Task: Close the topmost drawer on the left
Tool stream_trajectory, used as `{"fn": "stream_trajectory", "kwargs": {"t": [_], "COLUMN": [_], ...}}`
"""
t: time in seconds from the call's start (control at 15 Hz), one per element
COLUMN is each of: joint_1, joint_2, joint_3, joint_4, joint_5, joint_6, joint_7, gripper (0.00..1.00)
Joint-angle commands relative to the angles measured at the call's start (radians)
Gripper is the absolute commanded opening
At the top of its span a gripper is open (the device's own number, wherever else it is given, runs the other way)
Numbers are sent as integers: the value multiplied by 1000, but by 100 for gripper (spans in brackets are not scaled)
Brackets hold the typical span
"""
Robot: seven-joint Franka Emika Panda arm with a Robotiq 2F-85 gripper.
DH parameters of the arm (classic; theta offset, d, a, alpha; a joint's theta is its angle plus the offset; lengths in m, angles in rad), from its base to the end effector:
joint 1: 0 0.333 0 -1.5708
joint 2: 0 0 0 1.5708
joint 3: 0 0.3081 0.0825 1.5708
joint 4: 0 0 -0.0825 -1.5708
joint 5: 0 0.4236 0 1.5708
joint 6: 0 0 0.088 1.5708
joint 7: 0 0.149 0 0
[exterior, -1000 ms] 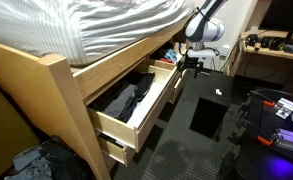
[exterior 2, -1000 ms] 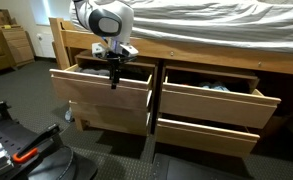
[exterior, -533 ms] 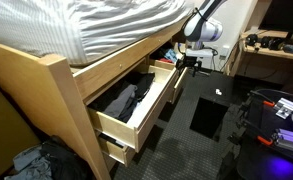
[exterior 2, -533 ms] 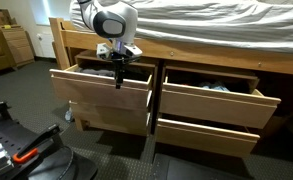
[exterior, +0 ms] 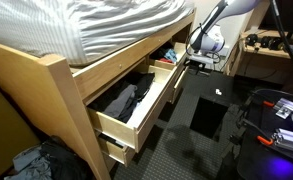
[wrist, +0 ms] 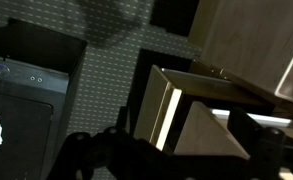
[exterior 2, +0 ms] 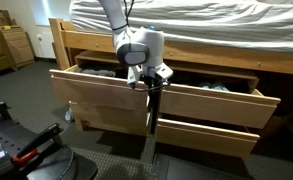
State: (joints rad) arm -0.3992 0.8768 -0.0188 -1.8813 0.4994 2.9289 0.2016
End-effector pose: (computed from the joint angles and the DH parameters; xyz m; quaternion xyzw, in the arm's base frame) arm 0.5654 -0.2808 -0.0292 -0.8499 0.5160 -0.0908 0.0564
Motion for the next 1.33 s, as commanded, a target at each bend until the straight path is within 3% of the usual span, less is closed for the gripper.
{"fn": "stream_trajectory", "kwargs": {"t": [0.0,0.2,0.27,0.53,0.67,0.73,0.87,1.0,1.07,1.13,1.27], "joint_1": [-37,-56,-26,107,191,133,194,206,145,57,-42], "joint_2": [27,51,56,91,122,112,139,141,128,122,139], "joint_3": [16,30,16,21,4,28,17,10,62,161,299], "joint_4": [33,68,66,-84,-104,-71,-87,-87,-108,-122,-130], "joint_5": [-8,-6,-4,-88,-114,-106,-115,-117,-114,-119,-173], "joint_6": [3,4,-10,113,155,107,145,148,212,281,367], "joint_7": [-4,-10,25,-23,13,12,34,36,1,-54,-97], "gripper": [100,100,100,100,100,100,100,100,100,100,100]}}
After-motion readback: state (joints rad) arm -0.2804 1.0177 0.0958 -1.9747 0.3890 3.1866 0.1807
